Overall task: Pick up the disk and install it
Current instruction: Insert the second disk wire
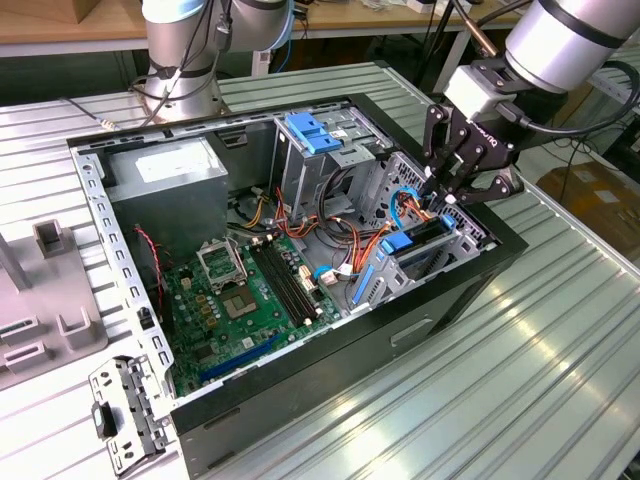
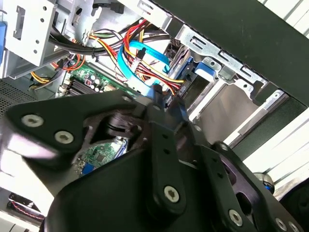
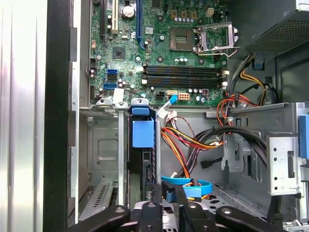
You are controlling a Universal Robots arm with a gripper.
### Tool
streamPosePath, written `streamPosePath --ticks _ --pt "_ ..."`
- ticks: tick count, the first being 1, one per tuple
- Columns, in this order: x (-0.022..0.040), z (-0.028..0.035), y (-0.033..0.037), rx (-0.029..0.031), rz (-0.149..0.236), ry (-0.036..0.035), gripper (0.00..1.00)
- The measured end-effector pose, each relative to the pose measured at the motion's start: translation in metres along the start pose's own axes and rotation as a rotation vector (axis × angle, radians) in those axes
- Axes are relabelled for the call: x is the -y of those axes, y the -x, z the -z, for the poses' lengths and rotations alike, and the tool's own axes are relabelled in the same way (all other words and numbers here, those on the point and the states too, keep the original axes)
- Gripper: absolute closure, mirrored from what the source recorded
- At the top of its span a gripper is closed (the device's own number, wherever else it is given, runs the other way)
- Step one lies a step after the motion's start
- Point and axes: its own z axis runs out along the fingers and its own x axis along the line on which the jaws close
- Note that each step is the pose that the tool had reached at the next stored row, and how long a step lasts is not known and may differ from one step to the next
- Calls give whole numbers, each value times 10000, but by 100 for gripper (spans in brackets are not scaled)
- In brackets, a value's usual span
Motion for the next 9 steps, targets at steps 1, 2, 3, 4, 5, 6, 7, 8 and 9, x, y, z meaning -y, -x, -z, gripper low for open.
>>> streamPosePath --ticks 1,2,3,4,5,6,7,8,9 --pt "0 0 0 0 0 0 69" --pt "0 0 -1 0 0 0 69" --pt "0 0 -1 0 0 0 69" --pt "0 0 -2 0 0 0 69" --pt "0 0 -2 0 0 0 69" --pt "-4 -3 -2 1 0 0 69" --pt "-9 -8 -3 2 -1 0 69" --pt "-13 -12 -3 2 0 0 69" --pt "-18 -15 -3 0 0 0 69"
